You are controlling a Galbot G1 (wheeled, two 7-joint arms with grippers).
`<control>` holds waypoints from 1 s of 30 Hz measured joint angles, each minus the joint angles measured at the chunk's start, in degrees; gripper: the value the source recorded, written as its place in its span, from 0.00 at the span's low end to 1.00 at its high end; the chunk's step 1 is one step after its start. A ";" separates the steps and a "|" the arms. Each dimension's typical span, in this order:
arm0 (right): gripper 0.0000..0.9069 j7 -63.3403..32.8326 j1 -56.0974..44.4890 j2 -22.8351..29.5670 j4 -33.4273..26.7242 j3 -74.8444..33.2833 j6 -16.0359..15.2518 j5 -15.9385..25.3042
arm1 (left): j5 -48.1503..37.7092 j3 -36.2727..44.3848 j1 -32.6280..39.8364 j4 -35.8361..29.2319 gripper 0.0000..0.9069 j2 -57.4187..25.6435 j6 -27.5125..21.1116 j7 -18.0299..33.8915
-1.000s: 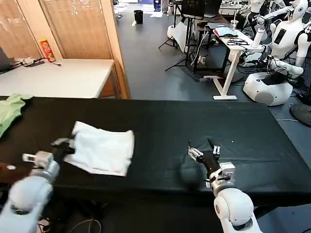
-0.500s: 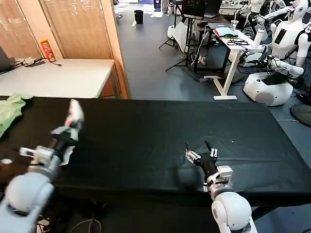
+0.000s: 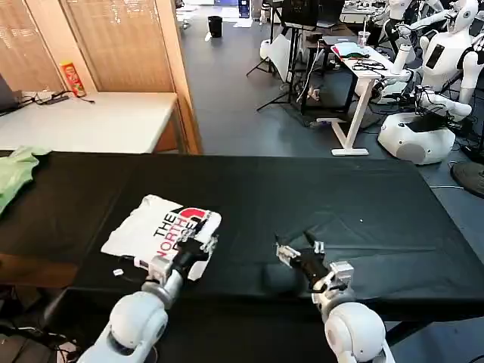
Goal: Fold and organize the clothes.
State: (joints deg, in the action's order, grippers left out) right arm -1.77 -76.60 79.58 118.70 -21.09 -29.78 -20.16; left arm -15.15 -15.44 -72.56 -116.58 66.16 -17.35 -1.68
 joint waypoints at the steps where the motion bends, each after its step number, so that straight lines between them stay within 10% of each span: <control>1: 0.97 -0.45 0.60 0.09 -0.45 0.79 -0.69 -1.36 | 0.37 -0.05 0.06 -0.39 0.97 -0.19 0.89 -0.10; 13: 0.97 -1.36 11.63 6.75 -14.15 13.15 -2.11 -4.77 | 4.78 -4.89 -2.17 -4.73 0.97 -2.82 9.46 0.19; 18: 0.57 -1.63 15.03 9.22 -19.59 14.95 -1.98 -6.53 | 5.49 -6.86 -4.57 -5.22 0.97 -2.54 10.24 0.19; 21: 0.10 -1.38 15.91 9.66 -21.10 15.39 -1.88 -6.61 | 5.71 -7.54 -5.52 -5.44 0.97 -2.29 10.40 0.18; 30: 0.04 -0.18 18.08 9.09 -23.01 14.93 -1.74 -7.19 | 6.60 -8.83 -7.36 -5.55 0.97 -1.66 11.13 0.16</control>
State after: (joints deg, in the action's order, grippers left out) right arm -1.96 -58.52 88.67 95.69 -6.16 -31.52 -27.35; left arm -8.55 -24.26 -79.92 -122.13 64.49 -6.21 -1.51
